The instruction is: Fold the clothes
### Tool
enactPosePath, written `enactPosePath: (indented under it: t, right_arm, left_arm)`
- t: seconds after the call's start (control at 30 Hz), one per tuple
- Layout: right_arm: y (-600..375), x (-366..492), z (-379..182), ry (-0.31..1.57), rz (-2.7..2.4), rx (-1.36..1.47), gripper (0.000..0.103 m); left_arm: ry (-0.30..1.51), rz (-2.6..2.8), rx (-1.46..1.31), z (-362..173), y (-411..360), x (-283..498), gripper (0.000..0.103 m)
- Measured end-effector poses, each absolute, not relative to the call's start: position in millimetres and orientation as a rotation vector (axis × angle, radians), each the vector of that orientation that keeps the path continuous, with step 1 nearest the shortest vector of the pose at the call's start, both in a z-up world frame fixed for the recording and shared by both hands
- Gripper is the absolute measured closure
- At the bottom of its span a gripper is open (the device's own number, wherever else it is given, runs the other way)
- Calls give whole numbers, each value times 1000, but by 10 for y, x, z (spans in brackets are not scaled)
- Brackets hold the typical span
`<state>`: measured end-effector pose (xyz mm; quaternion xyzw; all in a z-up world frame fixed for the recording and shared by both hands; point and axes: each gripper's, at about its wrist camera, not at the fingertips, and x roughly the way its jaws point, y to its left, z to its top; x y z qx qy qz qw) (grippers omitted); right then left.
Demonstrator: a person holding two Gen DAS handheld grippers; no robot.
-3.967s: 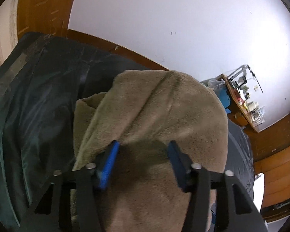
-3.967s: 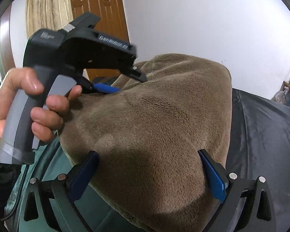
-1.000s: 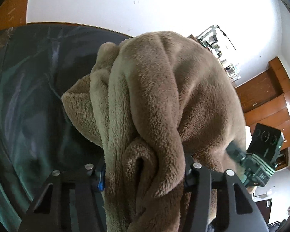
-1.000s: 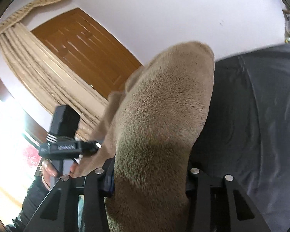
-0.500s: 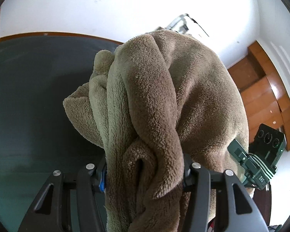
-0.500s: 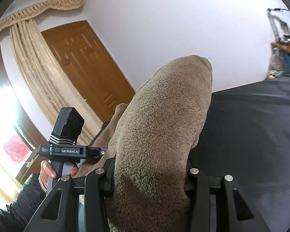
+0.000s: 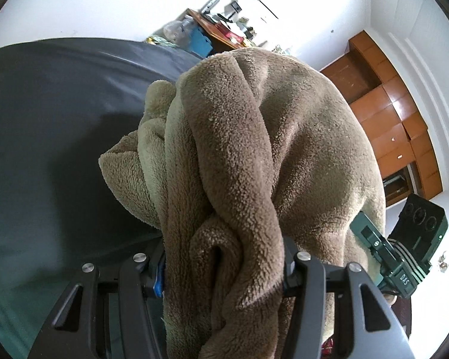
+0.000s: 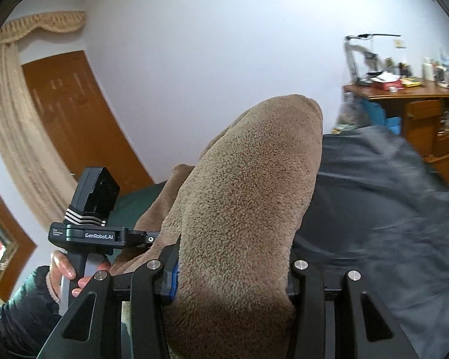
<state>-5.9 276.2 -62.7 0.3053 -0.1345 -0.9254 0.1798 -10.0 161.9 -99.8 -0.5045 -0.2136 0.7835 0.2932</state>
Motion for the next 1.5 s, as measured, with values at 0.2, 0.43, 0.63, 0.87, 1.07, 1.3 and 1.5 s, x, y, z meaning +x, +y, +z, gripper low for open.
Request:
enactPosePath:
  t: [0.2,0.43,0.63,0.87,1.07,1.3,1.5]
  right_arm:
    - [3226,-213,-876,-384,-2648,971,56]
    - [3466,-161,-1185,-391,-2651,1080,41]
    - [3269,19,-958,-110,-2875,1063,32]
    - [2775,235,-500,24,-3011,846,32]
    - [2117,-137,-710,222,-2933,1040,32]
    - [1560,-332,-1106,544,-2793,1189,32]
    - [1397,-265,-1327,609,-2740,1197,32]
  left_arm:
    - [-520,2102,-1355,-1214,1264,713,46]
    - [-519,2087,-1375,-1242,1266,771,35]
    - [-707,2001,-1372,-1258,661,827,25]
    - [-849,1990,-1317,-1169,174,1183,25]
    - [-939,2017,-1275,-1171,-282,1505,22]
    - [-1047,2030,-1276,-1223,-123,1190,22]
    - [-1084,2009,-1262,-1223,47,916,22]
